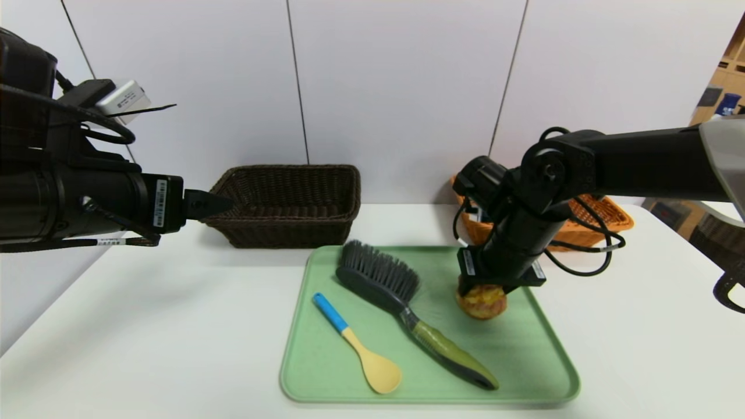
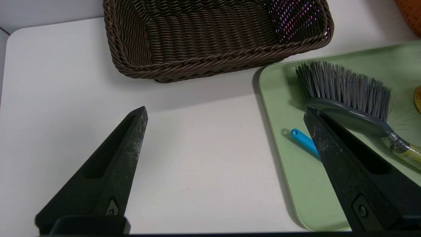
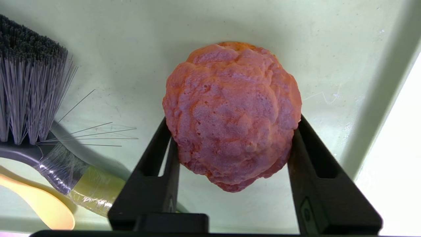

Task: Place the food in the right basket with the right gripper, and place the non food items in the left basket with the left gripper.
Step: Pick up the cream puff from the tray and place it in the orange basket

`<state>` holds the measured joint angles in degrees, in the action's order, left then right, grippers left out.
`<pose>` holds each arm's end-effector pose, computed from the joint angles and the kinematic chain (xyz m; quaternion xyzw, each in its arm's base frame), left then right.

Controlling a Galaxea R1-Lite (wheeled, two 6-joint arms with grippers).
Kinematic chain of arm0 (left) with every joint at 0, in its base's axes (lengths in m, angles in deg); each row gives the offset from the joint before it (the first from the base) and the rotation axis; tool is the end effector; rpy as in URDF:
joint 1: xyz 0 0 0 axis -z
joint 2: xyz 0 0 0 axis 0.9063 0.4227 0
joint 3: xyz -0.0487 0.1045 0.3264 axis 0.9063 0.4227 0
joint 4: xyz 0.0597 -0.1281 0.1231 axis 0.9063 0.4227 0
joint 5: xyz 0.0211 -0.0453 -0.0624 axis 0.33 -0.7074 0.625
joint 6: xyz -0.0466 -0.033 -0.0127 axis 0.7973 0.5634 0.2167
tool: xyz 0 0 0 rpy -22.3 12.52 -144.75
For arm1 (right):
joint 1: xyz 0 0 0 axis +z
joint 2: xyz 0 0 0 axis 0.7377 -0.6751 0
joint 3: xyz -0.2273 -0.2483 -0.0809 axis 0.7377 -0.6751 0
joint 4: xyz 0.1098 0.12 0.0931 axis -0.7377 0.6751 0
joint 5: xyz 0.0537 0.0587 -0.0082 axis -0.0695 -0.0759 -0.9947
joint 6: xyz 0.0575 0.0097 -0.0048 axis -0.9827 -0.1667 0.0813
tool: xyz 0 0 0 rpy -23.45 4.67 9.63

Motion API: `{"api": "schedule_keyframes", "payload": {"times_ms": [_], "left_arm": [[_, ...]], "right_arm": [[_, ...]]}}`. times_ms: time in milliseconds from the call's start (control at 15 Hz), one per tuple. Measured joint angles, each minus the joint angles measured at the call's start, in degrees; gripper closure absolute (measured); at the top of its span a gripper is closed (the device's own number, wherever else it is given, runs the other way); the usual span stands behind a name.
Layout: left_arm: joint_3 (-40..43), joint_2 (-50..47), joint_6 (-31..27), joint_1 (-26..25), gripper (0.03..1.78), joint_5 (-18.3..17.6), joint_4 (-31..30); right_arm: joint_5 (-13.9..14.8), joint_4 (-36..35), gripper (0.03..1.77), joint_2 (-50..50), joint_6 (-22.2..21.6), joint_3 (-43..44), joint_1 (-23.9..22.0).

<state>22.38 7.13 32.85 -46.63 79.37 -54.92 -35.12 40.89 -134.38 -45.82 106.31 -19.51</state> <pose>0.2239 -0.0684 0.3154 0.0044 0.2239 -0.0996 0.9695 0.3553 0.1861 0.1692 0.0176 0.6104 0.0382 0.7910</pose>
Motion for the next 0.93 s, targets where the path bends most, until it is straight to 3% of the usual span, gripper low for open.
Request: {"api": "schedule_keyframes", "payload": {"times_ms": [667, 933], "left_arm": [[0.5, 0.1, 0.1, 0.0, 0.12, 0.0, 0.2], [0.7, 0.1, 0.1, 0.0, 0.12, 0.1, 0.3]], "right_arm": [[-0.6, 1.8, 0.96, 3.0, 3.3, 0.7, 1.3], [-5.6, 1.7, 0.96, 7.8, 3.4, 3.4, 2.6]]}}
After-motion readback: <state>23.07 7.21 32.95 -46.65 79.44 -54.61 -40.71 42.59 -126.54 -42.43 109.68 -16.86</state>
